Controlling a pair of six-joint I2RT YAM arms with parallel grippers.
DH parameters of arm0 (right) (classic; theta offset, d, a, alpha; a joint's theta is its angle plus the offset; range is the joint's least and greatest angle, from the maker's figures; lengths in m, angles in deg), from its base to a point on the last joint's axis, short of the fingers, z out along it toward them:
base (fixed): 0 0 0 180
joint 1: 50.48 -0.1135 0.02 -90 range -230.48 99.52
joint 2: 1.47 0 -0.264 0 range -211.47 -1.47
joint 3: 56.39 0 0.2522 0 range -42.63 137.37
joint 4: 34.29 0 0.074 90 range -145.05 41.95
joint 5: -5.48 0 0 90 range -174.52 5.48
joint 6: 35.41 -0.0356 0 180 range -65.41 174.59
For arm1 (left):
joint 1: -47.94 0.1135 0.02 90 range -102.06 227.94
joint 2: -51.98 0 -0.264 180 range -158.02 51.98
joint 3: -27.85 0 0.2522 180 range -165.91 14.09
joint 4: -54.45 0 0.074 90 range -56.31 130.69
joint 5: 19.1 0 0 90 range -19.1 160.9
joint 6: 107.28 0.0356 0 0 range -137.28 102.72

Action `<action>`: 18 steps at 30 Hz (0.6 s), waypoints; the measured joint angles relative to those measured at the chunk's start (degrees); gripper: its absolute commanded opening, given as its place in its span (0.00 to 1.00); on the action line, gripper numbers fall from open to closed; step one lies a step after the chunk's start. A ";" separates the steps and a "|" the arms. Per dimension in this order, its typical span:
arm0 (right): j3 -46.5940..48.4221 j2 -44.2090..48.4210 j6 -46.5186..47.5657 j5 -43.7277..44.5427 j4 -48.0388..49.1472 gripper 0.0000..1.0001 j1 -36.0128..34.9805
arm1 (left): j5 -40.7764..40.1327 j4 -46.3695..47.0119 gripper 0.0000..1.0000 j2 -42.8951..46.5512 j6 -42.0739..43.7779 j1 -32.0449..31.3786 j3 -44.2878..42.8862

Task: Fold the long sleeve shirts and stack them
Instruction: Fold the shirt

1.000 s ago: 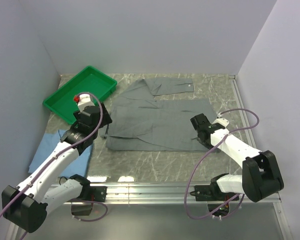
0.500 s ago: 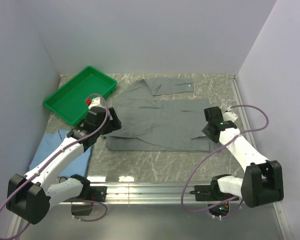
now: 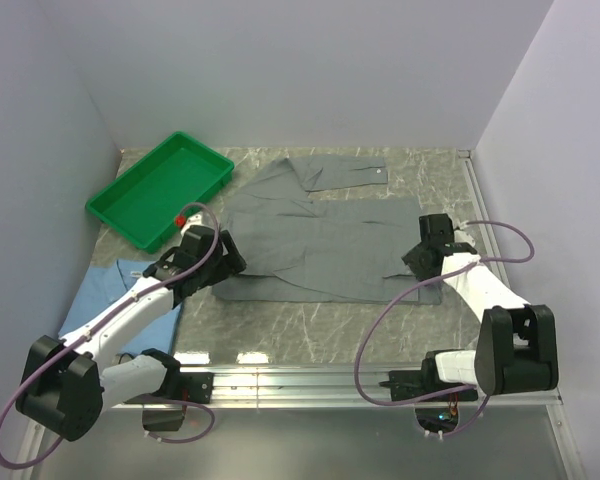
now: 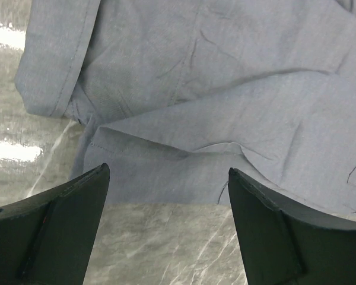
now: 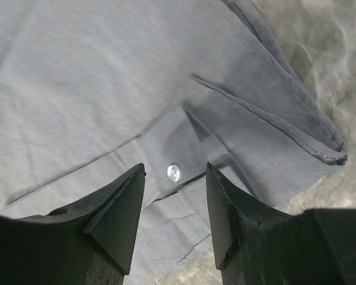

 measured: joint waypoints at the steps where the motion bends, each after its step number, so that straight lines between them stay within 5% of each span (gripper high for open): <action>1: -0.24 -0.28 -0.39 -0.20 0.00 0.53 0.24 | 0.00 0.00 0.87 -0.02 -0.22 0.00 0.22; 13: -2.12 -0.79 -4.02 -0.96 0.66 0.50 1.97 | -0.09 1.11 0.87 -0.22 -3.63 0.00 1.92; 18: -3.23 -0.90 -4.72 -1.05 1.97 0.38 2.23 | -0.26 1.68 0.87 -0.31 -4.46 0.00 3.02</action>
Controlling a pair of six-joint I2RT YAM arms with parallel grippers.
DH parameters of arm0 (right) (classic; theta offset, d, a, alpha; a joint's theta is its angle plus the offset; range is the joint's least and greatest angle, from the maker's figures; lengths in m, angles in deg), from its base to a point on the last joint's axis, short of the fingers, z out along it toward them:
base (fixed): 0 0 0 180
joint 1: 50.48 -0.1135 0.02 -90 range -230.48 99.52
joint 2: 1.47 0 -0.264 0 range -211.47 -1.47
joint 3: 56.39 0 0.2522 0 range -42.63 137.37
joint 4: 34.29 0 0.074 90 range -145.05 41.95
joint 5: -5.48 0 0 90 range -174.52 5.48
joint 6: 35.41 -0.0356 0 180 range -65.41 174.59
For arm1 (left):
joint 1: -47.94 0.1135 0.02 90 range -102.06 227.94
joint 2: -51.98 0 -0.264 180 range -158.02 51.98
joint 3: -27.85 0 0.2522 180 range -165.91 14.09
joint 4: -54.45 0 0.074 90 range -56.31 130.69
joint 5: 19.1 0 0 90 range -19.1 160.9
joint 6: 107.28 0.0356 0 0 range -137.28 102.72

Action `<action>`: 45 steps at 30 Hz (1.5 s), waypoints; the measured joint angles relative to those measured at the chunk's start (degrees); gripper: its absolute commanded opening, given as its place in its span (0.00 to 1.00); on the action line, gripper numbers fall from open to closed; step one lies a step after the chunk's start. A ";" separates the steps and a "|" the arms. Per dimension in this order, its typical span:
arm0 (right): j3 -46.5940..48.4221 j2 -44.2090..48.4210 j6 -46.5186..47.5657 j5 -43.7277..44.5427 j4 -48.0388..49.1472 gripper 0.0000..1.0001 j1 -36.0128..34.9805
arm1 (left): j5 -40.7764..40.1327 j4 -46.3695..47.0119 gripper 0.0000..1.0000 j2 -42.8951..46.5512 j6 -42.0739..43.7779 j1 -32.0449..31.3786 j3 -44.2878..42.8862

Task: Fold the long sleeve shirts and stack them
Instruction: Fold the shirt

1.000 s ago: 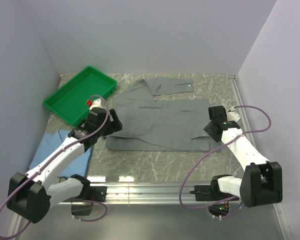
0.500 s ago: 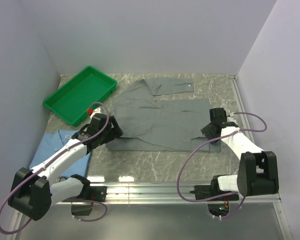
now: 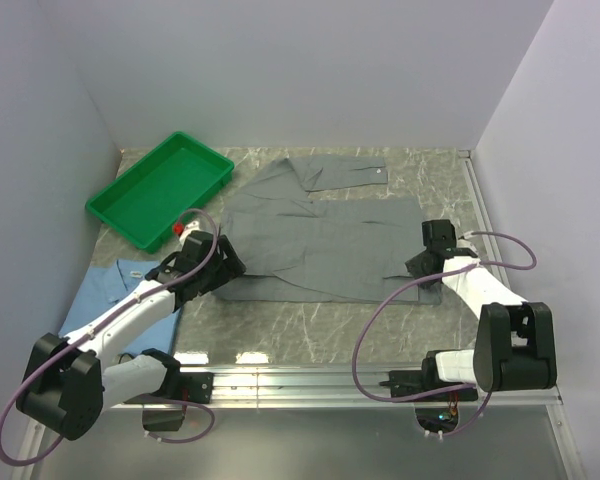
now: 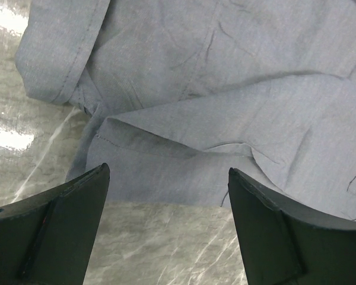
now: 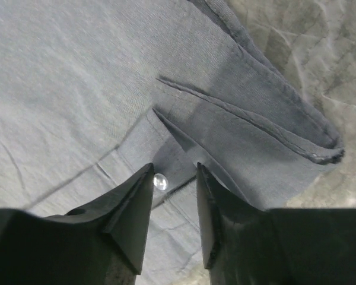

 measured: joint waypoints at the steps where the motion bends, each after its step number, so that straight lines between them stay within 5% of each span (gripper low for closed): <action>1: -0.02 -0.13 -0.07 0.00 0.35 0.35 0.04 | 0.00 0.17 0.87 -0.02 -0.07 0.00 0.31; 10: -0.02 -1.01 -0.33 0.04 3.41 0.00 0.17 | 0.00 1.22 0.87 -0.13 -1.27 0.00 2.32; 42: 2.60 0.68 6.97 -1.60 9.81 0.00 0.17 | -0.66 1.66 0.87 0.24 -2.78 0.00 3.30; 45: 3.39 -1.38 7.76 -1.64 10.23 0.09 0.20 | -0.94 1.64 0.87 0.57 -2.78 0.00 3.30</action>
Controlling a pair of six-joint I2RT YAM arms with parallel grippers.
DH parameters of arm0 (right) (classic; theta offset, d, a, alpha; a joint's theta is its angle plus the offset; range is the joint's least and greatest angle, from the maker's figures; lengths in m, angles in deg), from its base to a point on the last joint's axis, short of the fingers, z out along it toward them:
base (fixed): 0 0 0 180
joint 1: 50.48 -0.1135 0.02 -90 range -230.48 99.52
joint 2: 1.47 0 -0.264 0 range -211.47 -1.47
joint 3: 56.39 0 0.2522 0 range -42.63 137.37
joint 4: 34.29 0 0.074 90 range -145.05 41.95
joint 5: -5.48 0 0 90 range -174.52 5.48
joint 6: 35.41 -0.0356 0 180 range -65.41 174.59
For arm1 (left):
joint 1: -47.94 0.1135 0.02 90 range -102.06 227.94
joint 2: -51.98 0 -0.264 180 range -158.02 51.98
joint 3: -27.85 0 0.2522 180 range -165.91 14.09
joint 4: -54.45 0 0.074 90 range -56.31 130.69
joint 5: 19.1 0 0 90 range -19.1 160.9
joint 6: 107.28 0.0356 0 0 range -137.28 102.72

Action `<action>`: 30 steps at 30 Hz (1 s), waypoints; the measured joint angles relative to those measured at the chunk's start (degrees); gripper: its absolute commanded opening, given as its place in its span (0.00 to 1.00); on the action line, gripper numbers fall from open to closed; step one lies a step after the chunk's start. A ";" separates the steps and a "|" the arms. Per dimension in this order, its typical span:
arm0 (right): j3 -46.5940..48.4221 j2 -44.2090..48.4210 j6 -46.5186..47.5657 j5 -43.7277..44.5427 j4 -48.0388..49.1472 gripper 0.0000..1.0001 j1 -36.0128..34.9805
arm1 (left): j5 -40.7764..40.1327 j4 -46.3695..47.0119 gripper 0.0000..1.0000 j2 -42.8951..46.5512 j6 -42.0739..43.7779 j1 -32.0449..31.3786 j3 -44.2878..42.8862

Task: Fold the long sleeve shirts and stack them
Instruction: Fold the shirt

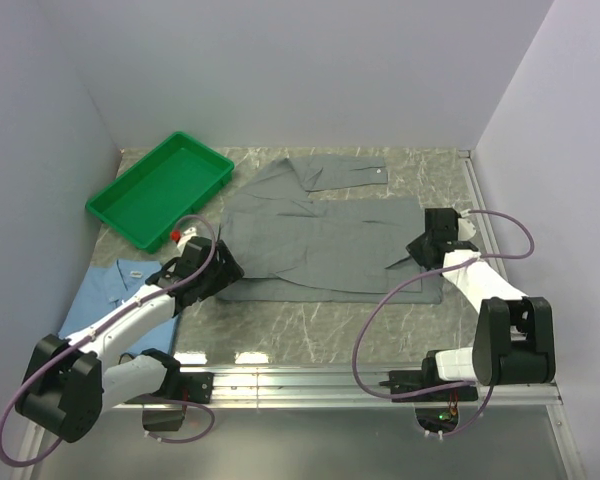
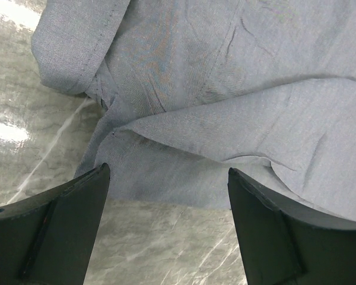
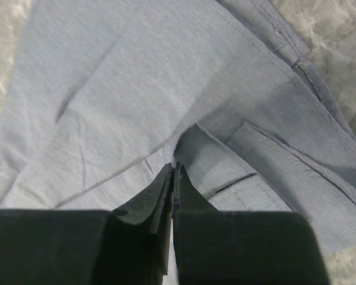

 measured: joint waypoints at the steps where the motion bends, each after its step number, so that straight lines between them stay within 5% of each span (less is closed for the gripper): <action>1: 0.02 -0.26 0.35 0.00 -0.07 0.19 0.00 | -0.04 -0.02 0.87 0.11 -0.02 0.00 0.00; 6: 0.15 -0.02 2.69 0.31 -0.37 0.55 0.00 | -0.15 -0.61 0.86 0.92 -0.17 0.00 -0.02; 13: 1.81 6.36 6.73 -2.08 -1.60 0.77 -0.11 | -0.13 -4.13 0.84 2.10 1.14 0.00 -4.76; 20: 1.29 13.33 7.21 -10.73 2.34 0.77 -3.93 | 2.67 -2.91 0.72 0.98 3.13 -0.39 -12.50; 25: 0.09 9.88 6.97 -20.33 10.97 0.63 -11.52 | 6.25 -0.28 0.29 -6.84 3.50 -1.42 -15.47; 30: 3.37 -3.85 5.84 -28.68 20.52 0.56 -21.42 | 9.75 1.81 0.06 -13.53 3.30 -1.66 -15.30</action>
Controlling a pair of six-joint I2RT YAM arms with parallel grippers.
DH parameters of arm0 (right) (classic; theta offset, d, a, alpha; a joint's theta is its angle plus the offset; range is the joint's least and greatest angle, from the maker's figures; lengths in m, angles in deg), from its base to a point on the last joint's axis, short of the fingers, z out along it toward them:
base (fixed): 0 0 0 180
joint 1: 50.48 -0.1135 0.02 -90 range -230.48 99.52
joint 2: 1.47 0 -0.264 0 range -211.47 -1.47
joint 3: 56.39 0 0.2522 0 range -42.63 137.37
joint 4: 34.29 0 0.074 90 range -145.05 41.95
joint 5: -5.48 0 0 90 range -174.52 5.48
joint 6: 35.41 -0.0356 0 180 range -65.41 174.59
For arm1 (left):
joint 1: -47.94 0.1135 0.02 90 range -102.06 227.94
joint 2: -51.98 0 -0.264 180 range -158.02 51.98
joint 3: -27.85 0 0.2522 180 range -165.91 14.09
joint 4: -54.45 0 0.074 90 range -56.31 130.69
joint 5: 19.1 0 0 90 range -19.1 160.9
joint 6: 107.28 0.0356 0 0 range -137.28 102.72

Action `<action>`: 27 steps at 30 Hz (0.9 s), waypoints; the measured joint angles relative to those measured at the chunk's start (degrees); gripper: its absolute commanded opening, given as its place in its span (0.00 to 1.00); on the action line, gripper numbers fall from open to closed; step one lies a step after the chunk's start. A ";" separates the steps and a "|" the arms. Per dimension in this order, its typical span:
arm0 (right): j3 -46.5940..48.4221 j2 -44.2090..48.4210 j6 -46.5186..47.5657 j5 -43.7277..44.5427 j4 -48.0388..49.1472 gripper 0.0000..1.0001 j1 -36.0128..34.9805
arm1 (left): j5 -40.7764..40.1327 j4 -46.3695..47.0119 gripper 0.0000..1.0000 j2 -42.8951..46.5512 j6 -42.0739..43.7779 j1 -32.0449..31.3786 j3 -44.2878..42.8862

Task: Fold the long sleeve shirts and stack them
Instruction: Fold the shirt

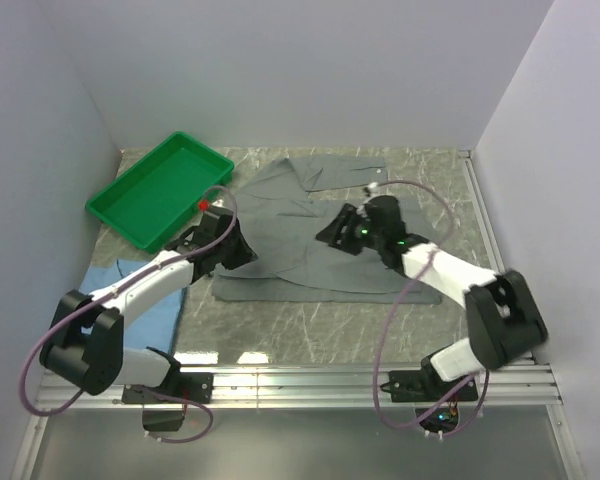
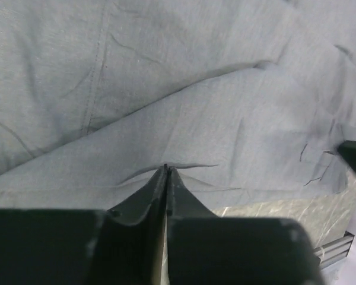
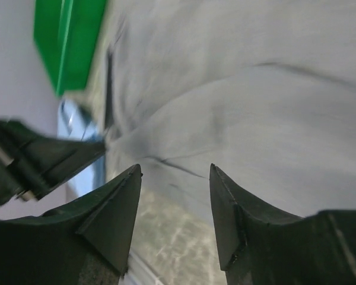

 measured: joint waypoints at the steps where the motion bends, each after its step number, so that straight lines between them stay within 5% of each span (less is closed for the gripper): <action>1: 1.27 -3.48 -0.57 -1.44 2.01 0.55 -1.66 | 0.39 0.39 0.01 -0.72 0.00 -0.04 0.13; 16: 19.96 -35.89 -9.70 -12.72 21.90 0.51 -16.37 | 3.37 6.97 0.01 -8.94 -2.12 4.96 8.57; 27: 19.06 -43.19 -13.14 -13.03 26.62 0.51 -13.20 | 8.59 12.24 0.00 -8.35 -4.35 9.35 12.07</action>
